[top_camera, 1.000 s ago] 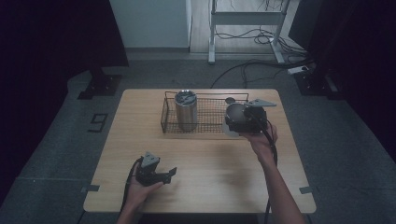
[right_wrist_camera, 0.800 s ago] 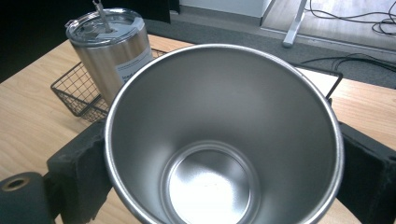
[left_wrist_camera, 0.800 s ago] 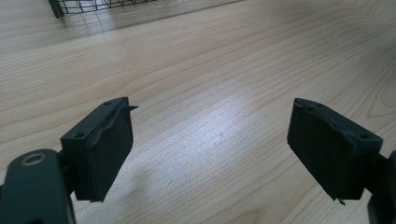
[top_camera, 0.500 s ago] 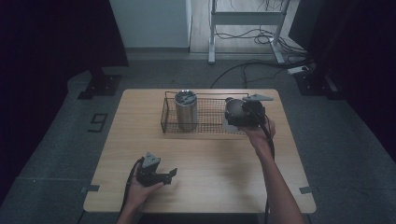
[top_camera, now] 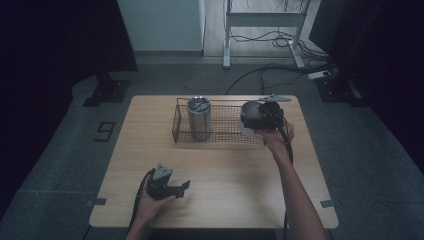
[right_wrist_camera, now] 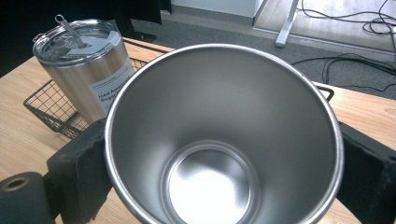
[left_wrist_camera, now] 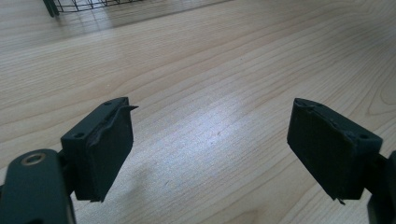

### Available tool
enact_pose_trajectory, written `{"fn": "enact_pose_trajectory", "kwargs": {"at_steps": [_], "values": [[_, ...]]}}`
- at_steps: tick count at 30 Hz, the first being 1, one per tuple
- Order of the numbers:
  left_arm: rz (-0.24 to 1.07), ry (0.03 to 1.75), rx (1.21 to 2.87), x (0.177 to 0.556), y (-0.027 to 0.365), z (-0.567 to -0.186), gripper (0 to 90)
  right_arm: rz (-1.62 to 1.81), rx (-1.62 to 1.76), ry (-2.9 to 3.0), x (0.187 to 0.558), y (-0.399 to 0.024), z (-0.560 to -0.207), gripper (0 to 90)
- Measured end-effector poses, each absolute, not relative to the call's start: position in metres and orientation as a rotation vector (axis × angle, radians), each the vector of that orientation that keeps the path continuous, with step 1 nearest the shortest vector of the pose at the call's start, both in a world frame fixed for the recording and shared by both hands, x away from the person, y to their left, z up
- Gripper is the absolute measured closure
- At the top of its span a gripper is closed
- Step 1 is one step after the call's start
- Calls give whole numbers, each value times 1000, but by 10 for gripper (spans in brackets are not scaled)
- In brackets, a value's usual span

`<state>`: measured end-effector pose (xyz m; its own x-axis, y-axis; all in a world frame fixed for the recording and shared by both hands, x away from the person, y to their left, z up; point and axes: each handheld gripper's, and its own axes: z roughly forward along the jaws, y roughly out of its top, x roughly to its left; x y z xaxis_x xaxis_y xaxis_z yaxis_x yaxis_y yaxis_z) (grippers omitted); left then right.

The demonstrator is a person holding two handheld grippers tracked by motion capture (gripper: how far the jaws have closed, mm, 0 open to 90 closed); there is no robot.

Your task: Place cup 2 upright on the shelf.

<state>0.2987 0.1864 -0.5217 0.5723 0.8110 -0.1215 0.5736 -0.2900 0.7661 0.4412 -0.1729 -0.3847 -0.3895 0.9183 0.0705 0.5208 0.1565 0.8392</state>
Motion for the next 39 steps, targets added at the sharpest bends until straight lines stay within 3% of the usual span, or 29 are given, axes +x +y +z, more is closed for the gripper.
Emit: {"fn": "enact_pose_trajectory", "kwargs": {"at_steps": [39], "values": [[370,1094,2018,298,181,-524,149,1098,1349,1981,487,-166,-382,65]]}}
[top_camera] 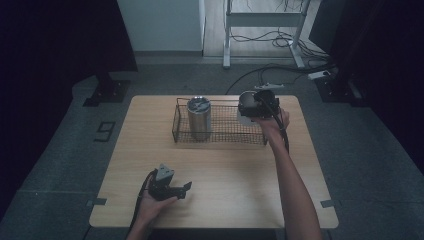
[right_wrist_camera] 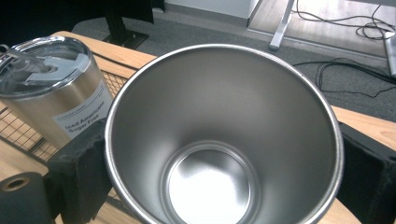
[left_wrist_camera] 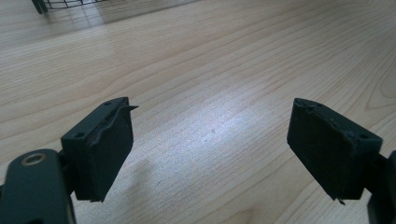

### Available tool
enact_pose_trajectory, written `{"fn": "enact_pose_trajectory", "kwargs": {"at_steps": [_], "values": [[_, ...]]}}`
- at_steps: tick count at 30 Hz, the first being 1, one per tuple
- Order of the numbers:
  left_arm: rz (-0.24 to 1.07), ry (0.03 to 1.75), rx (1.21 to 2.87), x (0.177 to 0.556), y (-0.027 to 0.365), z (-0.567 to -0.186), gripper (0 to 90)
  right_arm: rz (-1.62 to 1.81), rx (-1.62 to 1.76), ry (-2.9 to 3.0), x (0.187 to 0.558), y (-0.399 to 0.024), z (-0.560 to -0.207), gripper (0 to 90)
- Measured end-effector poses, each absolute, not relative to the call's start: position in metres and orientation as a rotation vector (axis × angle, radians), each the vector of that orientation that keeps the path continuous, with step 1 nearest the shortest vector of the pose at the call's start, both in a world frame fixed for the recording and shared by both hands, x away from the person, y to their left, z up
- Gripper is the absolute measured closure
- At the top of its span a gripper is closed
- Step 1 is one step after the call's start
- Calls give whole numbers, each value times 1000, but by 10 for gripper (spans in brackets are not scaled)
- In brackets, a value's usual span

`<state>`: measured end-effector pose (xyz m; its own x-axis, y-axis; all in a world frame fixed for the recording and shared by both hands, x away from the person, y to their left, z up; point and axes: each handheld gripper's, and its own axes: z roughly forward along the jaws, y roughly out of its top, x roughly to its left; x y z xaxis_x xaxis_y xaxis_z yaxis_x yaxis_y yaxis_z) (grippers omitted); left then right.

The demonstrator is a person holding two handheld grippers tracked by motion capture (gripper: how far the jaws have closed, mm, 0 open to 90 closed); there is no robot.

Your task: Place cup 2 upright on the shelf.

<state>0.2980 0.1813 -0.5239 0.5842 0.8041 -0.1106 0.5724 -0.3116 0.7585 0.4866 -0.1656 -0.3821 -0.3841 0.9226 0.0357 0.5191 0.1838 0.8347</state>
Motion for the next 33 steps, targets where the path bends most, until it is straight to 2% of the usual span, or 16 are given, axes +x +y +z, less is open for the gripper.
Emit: {"fn": "enact_pose_trajectory", "kwargs": {"at_steps": [33], "values": [[376,1097,2032,299,182,-526,150,1028,1339,2021,527,-142,-394,65]]}}
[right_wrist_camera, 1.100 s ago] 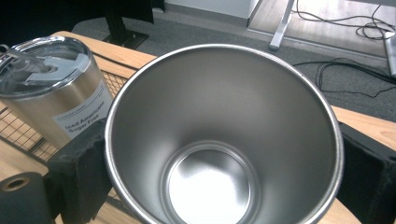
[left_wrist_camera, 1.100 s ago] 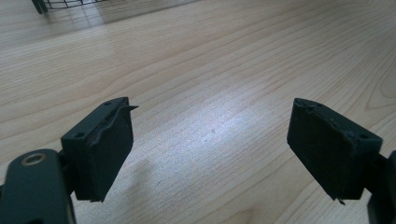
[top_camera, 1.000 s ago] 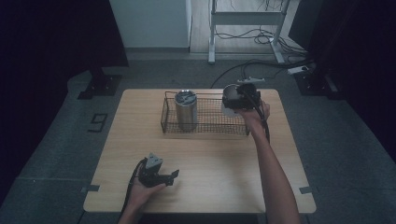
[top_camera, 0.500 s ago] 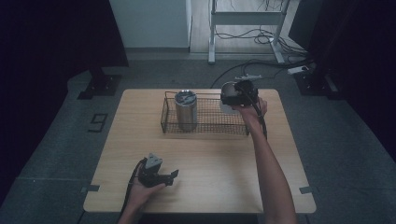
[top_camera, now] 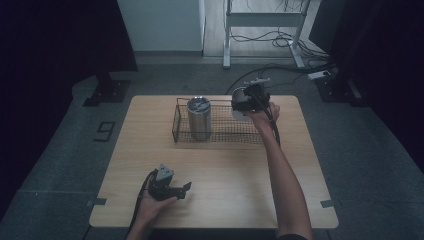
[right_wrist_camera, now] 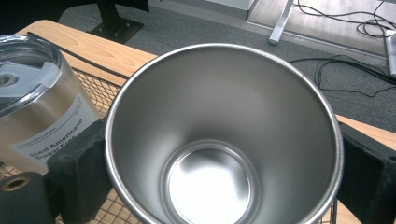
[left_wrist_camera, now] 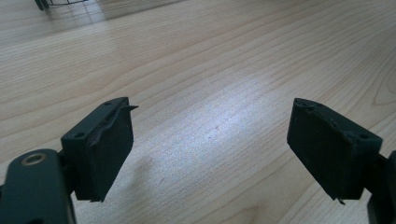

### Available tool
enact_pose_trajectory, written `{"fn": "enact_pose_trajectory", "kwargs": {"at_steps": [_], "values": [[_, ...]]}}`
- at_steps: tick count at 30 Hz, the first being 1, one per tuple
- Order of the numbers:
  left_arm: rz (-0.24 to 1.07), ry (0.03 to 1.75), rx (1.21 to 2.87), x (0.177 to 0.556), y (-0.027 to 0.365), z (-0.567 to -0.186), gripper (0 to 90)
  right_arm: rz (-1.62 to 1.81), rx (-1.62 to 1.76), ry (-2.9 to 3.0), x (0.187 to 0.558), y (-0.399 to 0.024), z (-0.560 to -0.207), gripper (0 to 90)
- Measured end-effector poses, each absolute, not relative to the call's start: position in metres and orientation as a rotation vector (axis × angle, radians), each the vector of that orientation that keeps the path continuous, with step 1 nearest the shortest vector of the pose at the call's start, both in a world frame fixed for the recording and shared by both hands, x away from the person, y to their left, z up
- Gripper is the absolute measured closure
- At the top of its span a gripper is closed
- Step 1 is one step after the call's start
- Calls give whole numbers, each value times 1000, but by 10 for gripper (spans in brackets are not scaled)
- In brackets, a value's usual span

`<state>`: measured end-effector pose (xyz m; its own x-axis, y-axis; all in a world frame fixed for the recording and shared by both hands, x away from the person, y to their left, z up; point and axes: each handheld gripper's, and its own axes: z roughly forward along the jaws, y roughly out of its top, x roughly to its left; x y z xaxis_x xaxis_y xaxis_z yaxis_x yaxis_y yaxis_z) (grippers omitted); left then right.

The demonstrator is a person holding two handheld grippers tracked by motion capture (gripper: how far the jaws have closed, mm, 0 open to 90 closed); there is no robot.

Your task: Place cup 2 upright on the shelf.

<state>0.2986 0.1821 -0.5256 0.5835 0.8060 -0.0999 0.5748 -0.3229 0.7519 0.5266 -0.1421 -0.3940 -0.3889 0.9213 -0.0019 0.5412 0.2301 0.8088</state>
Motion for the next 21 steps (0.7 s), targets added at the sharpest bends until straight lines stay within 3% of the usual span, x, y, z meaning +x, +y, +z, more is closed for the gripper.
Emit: {"fn": "enact_pose_trajectory", "kwargs": {"at_steps": [21], "values": [[366,1103,2053,300,181,-530,149,1011,1391,2032,540,-143,-420,64]]}}
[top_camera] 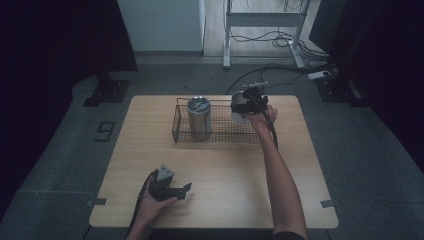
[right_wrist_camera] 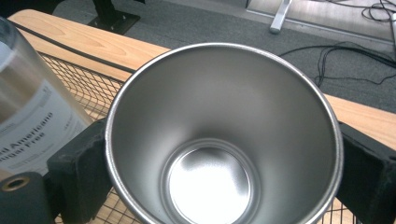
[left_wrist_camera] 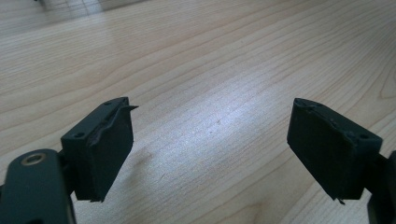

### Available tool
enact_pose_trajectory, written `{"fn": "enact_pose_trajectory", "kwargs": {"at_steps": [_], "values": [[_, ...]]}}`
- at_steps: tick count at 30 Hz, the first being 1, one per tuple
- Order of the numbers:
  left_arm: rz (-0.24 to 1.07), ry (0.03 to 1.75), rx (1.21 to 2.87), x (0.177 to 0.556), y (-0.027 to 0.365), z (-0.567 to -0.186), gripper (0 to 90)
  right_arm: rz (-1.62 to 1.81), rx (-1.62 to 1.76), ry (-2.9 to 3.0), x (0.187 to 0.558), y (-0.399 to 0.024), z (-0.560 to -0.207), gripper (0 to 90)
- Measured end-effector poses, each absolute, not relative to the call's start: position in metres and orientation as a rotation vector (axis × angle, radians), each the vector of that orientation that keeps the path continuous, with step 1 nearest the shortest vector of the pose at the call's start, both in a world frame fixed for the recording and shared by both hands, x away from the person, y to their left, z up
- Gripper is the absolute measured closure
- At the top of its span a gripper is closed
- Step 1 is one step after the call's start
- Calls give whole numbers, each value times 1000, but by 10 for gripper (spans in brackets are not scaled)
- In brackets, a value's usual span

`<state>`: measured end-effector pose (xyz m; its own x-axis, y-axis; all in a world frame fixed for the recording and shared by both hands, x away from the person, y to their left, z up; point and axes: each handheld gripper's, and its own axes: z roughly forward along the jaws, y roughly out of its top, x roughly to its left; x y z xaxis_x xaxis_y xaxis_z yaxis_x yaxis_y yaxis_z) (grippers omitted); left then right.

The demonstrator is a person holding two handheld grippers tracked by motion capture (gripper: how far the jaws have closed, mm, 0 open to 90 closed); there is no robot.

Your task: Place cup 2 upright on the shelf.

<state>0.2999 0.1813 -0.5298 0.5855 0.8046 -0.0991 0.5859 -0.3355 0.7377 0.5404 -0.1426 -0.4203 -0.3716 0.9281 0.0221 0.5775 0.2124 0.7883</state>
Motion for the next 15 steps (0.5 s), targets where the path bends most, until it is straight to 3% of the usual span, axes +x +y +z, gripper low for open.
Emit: {"fn": "enact_pose_trajectory", "kwargs": {"at_steps": [15], "values": [[364,1106,2064,301,180,-532,149,981,1414,2049,544,-146,-435,64]]}}
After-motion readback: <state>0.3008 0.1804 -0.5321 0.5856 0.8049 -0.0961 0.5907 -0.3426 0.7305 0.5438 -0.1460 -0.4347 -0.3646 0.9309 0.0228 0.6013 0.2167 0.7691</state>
